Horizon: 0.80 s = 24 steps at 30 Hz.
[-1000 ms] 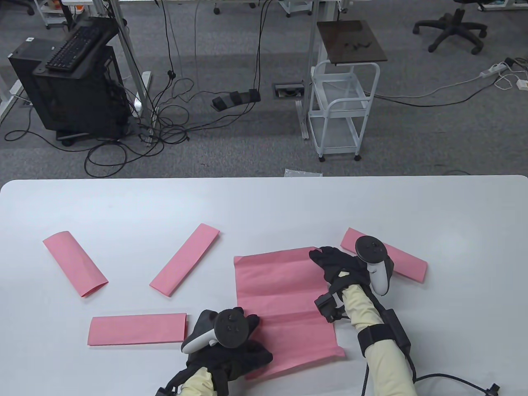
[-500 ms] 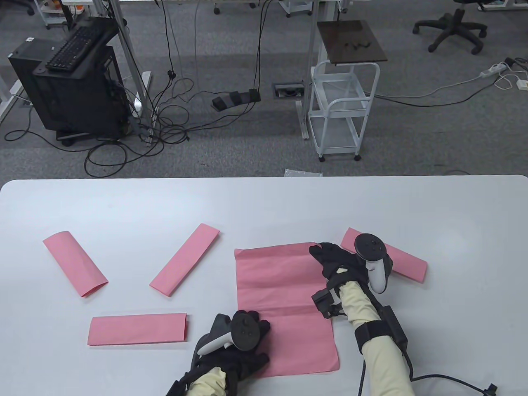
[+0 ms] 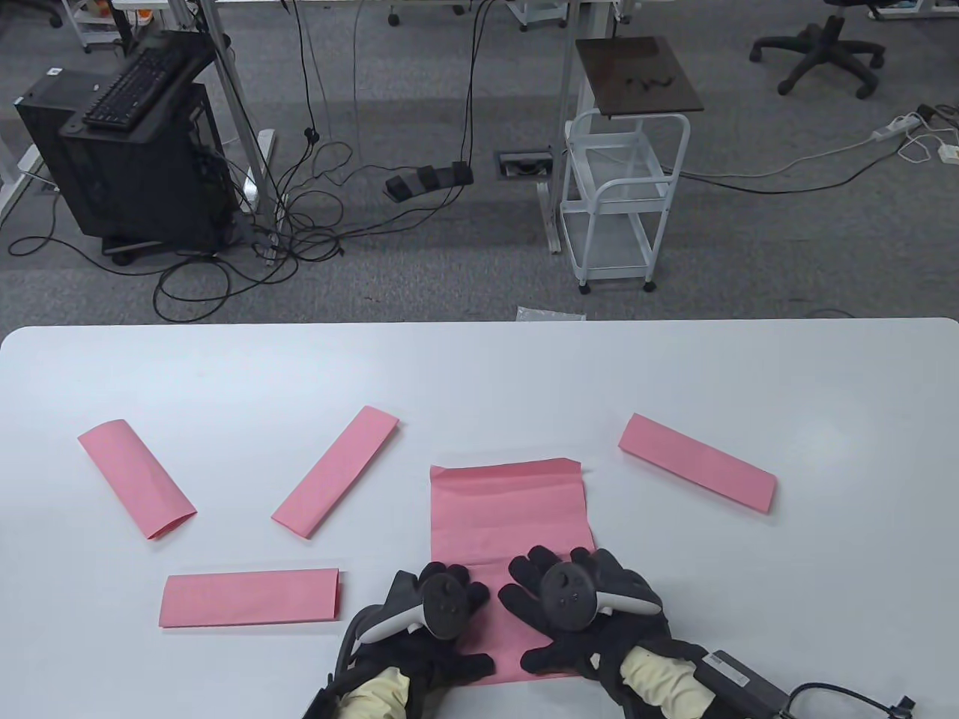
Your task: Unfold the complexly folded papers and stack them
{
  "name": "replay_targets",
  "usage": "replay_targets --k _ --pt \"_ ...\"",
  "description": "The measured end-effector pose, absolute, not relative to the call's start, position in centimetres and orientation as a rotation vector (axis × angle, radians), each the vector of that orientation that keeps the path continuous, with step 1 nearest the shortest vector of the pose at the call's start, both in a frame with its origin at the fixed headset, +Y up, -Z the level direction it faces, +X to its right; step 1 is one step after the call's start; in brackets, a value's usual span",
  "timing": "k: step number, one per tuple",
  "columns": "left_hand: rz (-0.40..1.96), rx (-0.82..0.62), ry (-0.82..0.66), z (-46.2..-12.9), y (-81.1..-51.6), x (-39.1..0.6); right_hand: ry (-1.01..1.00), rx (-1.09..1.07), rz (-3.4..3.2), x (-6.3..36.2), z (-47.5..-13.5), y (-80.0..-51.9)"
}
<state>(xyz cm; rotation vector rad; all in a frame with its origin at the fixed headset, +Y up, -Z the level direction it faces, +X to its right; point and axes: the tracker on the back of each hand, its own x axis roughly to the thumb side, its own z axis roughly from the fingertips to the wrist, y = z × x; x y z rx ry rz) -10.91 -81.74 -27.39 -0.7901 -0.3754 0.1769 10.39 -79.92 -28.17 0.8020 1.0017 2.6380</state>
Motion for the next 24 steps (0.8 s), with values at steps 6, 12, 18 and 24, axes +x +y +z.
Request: replay_targets --k 6,12,18,24 --pt "0.178 -0.799 -0.365 -27.5 -81.7 -11.0 1.088 0.629 2.657 15.8 -28.7 -79.9" --pt "0.176 -0.797 -0.37 -27.5 -81.7 -11.0 1.031 0.475 2.639 19.7 -28.0 -80.2" --pt "0.176 -0.79 -0.388 -27.6 -81.7 -10.9 0.791 0.689 2.716 15.6 -28.2 -77.8" --pt "0.168 -0.795 -0.395 -27.6 -81.6 -10.9 0.932 0.722 2.57 10.5 -31.0 -79.5"
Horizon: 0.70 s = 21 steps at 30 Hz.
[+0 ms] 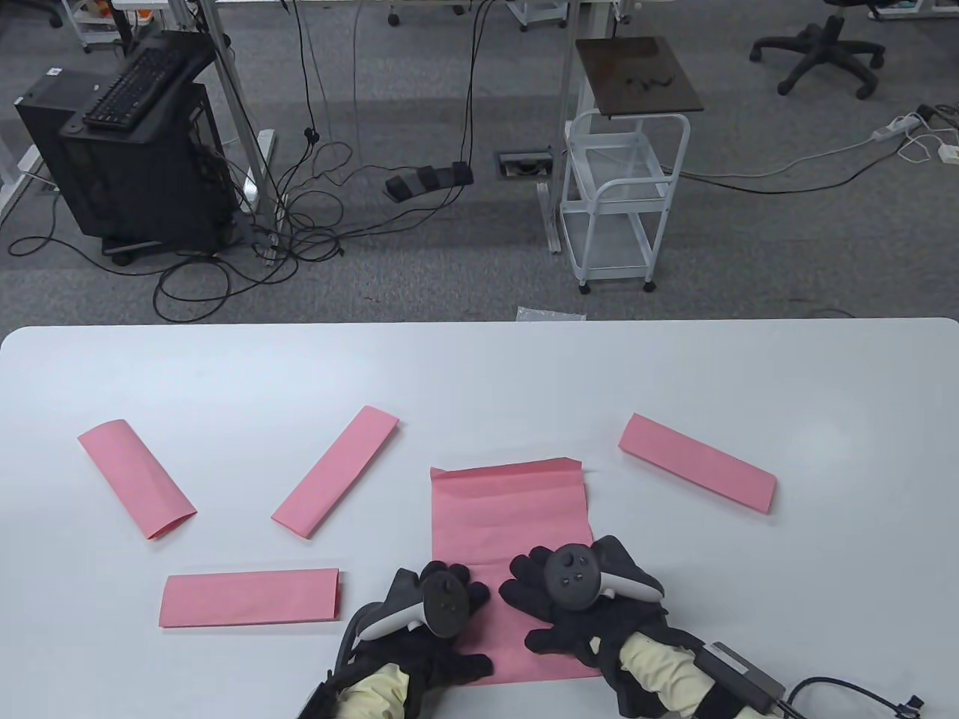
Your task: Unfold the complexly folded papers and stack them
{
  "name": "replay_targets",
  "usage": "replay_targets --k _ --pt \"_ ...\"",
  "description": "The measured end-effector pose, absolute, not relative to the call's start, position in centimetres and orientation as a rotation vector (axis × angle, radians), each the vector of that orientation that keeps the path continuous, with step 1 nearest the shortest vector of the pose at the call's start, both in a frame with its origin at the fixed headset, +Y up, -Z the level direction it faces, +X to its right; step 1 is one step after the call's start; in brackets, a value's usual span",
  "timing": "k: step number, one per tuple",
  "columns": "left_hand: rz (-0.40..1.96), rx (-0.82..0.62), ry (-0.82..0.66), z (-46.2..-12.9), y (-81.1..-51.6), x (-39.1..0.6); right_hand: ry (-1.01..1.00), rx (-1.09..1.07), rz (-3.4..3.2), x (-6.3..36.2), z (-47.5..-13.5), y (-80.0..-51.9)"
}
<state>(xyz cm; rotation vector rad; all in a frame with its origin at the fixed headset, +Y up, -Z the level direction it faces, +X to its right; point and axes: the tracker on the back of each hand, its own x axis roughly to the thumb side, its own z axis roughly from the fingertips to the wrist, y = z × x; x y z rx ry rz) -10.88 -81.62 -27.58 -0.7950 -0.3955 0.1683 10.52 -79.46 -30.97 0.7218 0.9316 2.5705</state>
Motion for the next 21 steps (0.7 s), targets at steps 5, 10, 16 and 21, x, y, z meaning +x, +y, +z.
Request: replay_targets --k 5,10,16,21 --pt "0.17 -0.802 -0.404 -27.6 -81.5 -10.9 0.89 0.49 2.637 14.0 -34.8 -80.2" --pt "0.174 -0.803 -0.406 -27.6 -81.6 -10.9 0.846 0.202 2.599 17.5 -37.2 -80.3" --pt "0.173 -0.801 -0.406 -27.6 -81.6 -10.9 0.788 0.412 2.707 15.0 -36.1 -78.8" --pt "0.176 -0.806 -0.407 -27.6 -81.6 -11.0 0.918 0.746 2.634 10.6 -33.9 -78.8"
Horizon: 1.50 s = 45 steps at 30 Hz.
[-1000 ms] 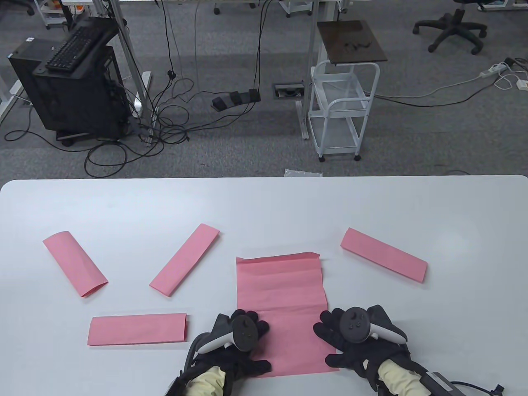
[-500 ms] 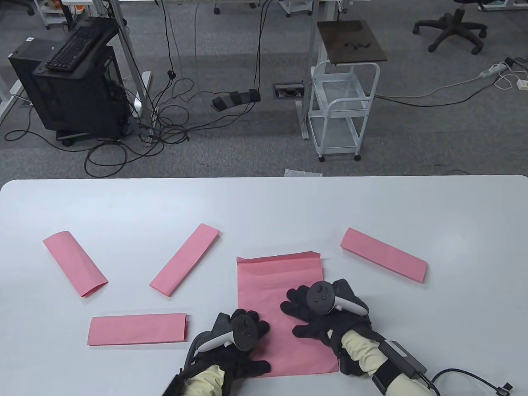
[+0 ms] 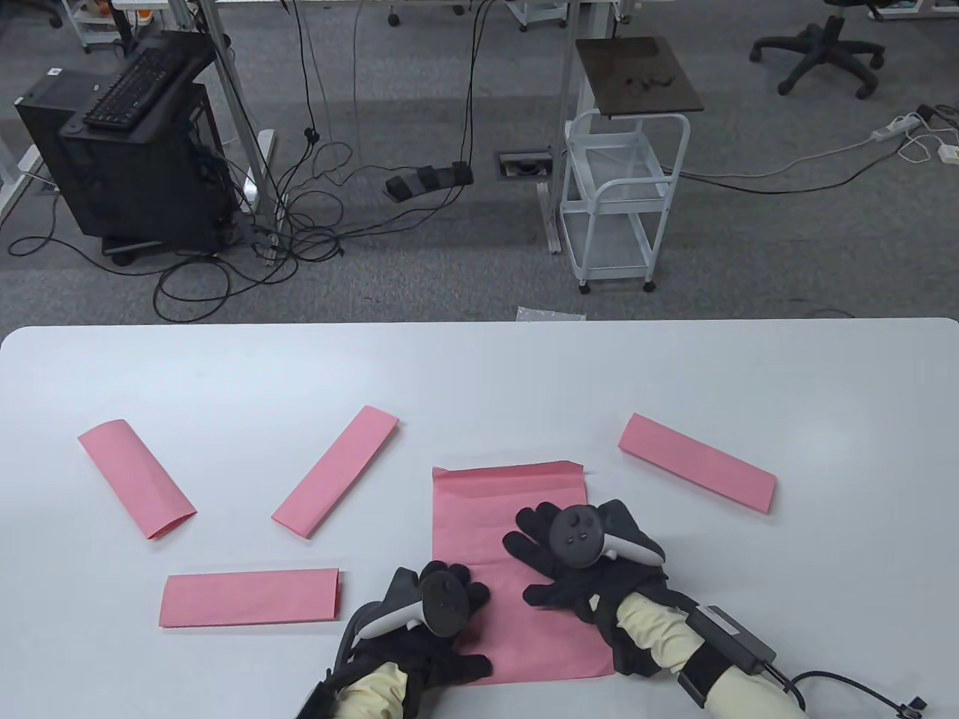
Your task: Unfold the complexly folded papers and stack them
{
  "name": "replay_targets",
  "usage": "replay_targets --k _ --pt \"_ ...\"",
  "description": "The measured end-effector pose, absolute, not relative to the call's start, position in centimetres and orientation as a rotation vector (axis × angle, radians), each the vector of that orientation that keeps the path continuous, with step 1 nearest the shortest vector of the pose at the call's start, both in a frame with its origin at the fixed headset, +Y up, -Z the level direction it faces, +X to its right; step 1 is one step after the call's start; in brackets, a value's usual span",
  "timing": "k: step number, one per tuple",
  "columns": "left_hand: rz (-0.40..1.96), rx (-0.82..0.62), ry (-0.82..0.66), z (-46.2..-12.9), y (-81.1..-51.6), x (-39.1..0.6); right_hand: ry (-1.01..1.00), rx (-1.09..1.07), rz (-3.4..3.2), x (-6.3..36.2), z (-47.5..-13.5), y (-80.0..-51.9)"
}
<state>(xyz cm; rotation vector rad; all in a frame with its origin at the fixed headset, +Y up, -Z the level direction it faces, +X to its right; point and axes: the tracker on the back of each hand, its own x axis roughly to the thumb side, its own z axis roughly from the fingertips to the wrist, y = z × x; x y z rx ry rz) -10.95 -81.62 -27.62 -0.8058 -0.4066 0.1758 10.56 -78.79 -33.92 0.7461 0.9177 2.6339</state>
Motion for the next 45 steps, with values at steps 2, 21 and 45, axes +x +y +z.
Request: replay_targets --k 2,21,45 --pt "0.176 -0.807 -0.406 -27.6 -81.6 -11.0 0.961 0.758 2.679 9.7 -34.6 -79.1" --pt "0.172 -0.807 -0.408 -27.7 -81.6 -11.0 0.788 0.036 2.546 13.5 -44.5 -79.9" --pt "0.241 -0.798 -0.404 -28.3 -79.4 -10.0 0.997 0.467 2.545 17.6 -29.4 -80.9"
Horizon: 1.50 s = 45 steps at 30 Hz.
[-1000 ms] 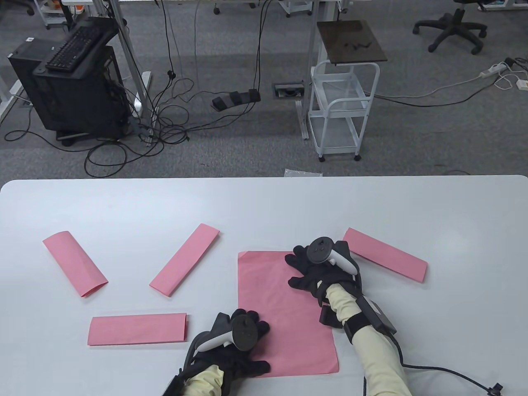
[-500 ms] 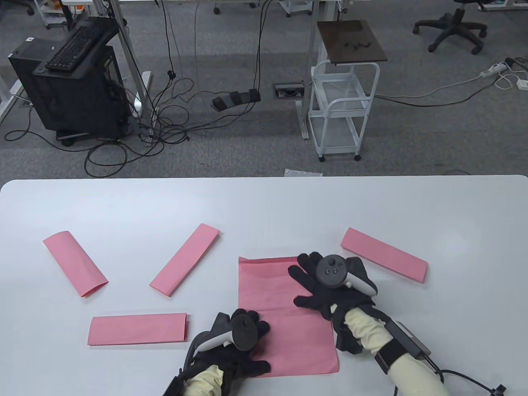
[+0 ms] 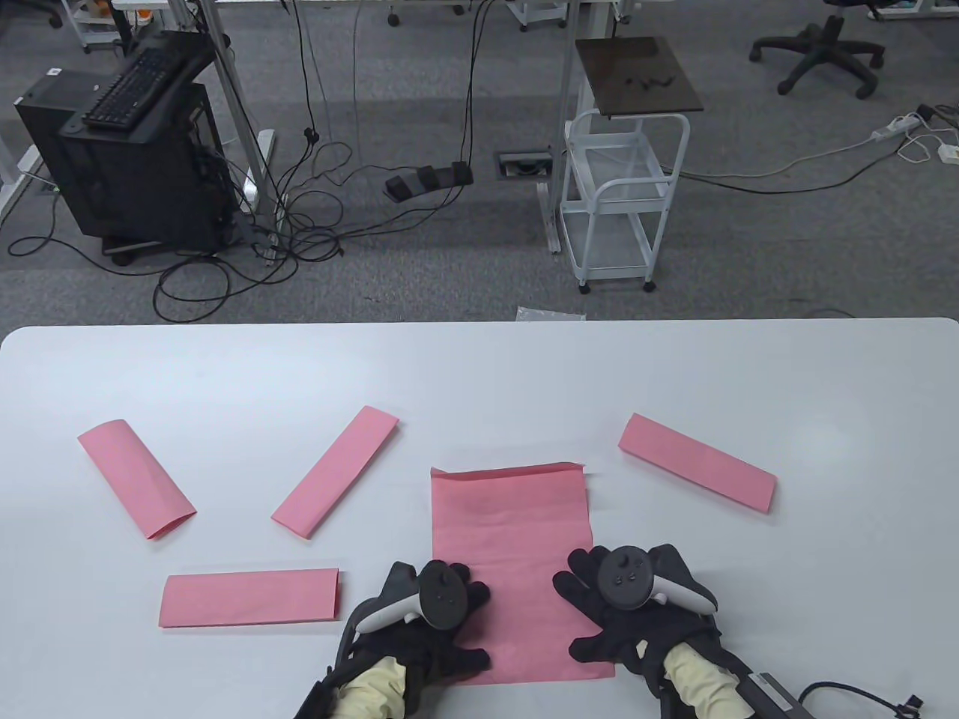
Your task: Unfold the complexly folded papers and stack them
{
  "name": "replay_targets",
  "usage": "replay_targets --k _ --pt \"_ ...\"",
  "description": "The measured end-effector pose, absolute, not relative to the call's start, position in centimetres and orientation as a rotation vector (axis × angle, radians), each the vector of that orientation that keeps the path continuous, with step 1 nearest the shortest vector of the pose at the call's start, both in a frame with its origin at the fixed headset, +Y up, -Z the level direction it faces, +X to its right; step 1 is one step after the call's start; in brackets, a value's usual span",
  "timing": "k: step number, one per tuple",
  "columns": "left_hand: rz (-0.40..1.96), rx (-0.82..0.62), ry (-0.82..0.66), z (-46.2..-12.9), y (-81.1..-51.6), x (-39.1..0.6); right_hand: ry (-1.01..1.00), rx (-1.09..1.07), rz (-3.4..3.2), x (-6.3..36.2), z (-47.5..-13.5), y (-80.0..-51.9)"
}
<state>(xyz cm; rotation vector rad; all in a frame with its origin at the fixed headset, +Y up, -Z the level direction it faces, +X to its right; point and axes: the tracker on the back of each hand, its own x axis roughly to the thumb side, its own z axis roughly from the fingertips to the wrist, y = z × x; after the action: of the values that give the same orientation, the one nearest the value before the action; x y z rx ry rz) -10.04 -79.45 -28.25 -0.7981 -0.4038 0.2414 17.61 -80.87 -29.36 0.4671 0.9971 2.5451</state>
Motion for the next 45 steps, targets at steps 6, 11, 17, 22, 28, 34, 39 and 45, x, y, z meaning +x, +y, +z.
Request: replay_targets --k 6,11,17,22,28,34,39,45 --pt "0.111 -0.76 -0.512 -27.4 -79.9 -4.8 1.003 0.473 2.546 17.6 -29.3 -80.9" --pt "0.085 -0.775 -0.493 -27.6 -80.4 -5.0 1.008 0.471 2.544 17.6 -29.2 -80.8" --pt "0.016 -0.826 -0.387 -27.4 -79.8 -10.5 1.005 0.472 2.549 17.6 -29.2 -80.8" --pt "0.058 -0.836 -0.324 -27.2 -79.7 -13.0 1.011 0.474 2.548 17.6 -29.2 -80.8" --pt "-0.069 -0.768 -0.38 -27.8 -77.6 -11.0 1.019 0.474 2.543 17.6 -29.2 -80.9" --pt "-0.109 -0.796 -0.619 -27.5 -79.2 -5.2 1.026 0.473 2.538 17.6 -29.2 -80.9" --pt "-0.039 -0.761 -0.511 -30.3 -79.8 -5.8 1.03 0.47 2.534 17.6 -29.2 -80.9" --pt "0.046 -0.744 -0.235 -33.9 -79.5 -10.4 1.03 0.47 2.534 17.7 -29.2 -80.9"
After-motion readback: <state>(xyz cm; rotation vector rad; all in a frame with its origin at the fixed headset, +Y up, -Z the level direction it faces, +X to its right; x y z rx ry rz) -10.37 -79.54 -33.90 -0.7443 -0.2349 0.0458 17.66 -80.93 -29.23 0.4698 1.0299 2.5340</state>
